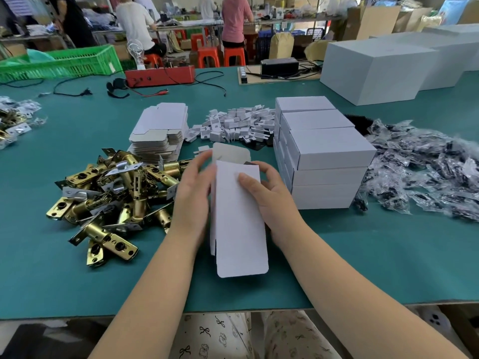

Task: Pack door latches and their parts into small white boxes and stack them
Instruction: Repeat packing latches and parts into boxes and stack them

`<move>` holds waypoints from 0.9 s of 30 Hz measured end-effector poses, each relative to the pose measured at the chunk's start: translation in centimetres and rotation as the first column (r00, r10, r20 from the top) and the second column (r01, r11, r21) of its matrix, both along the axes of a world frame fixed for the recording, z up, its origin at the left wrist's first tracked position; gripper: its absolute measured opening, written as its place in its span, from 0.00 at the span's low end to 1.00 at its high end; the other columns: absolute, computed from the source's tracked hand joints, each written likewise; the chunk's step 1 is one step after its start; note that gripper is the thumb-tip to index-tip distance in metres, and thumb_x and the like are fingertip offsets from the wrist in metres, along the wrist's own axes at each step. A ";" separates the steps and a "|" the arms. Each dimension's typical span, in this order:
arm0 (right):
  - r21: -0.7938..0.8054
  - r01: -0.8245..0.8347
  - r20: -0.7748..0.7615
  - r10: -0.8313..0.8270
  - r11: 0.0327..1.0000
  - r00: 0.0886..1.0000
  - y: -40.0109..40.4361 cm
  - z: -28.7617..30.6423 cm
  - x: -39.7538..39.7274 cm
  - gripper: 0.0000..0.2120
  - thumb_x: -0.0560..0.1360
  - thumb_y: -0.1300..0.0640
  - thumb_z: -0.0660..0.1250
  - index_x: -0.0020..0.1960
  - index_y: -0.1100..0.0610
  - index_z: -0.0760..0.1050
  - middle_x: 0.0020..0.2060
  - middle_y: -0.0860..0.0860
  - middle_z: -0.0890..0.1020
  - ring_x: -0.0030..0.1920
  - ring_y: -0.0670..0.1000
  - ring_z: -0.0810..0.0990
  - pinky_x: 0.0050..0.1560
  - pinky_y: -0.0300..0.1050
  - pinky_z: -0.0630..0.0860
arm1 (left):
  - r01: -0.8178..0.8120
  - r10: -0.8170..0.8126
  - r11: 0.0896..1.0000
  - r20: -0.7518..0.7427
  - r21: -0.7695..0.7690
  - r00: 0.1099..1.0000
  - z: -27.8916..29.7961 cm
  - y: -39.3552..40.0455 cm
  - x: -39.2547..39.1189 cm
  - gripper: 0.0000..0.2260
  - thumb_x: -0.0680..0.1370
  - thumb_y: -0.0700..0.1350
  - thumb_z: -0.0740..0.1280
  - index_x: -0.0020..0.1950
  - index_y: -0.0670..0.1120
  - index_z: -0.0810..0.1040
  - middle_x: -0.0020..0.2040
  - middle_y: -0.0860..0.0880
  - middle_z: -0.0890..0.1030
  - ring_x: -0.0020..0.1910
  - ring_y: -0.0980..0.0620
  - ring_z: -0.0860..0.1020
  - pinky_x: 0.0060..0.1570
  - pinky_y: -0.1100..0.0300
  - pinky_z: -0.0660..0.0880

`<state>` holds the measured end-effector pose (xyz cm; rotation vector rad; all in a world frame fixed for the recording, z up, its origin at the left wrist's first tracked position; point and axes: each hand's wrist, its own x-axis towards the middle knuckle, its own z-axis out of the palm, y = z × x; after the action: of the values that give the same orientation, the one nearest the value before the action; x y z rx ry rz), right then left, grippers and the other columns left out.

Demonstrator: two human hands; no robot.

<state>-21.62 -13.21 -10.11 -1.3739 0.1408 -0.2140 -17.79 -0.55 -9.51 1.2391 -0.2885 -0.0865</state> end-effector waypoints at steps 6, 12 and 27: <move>-0.054 0.016 -0.027 -0.018 0.998 0.999 -0.2 -0.1 0.0 0.16 0.78 0.54 0.66 0.64 0.55 0.69 0.53 0.52 0.80 0.48 0.48 0.79 0.52 0.45 0.76 | -0.117 0.082 0.958 0.142 0.260 0.986 -0.7 -0.4 -0.2 0.08 0.81 0.41 0.64 0.47 0.52 0.79 0.35 0.57 0.80 0.34 0.60 0.76 0.33 0.66 0.73; -0.094 0.055 -0.143 -0.068 0.994 0.987 -0.2 -0.4 0.1 0.14 0.79 0.50 0.64 0.59 0.58 0.71 0.54 0.56 0.79 0.49 0.50 0.76 0.49 0.44 0.74 | -0.102 0.096 0.954 0.037 0.283 0.995 -0.6 -0.7 0.0 0.07 0.79 0.42 0.67 0.43 0.48 0.81 0.33 0.59 0.80 0.33 0.63 0.75 0.33 0.71 0.71; 0.667 -0.211 0.044 0.245 0.714 0.968 -1.2 -0.3 -0.5 0.23 0.67 0.45 0.63 0.55 0.57 0.83 0.53 0.56 0.83 0.49 0.56 0.83 0.50 0.48 0.78 | -0.627 0.631 0.773 -0.012 0.098 0.776 -1.1 0.7 1.3 0.08 0.77 0.51 0.64 0.40 0.51 0.71 0.37 0.54 0.73 0.32 0.60 0.69 0.36 0.62 0.68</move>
<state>-22.12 -14.40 -10.45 -0.6563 0.0725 0.0847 -16.45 0.15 -10.65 1.3654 0.1882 0.4634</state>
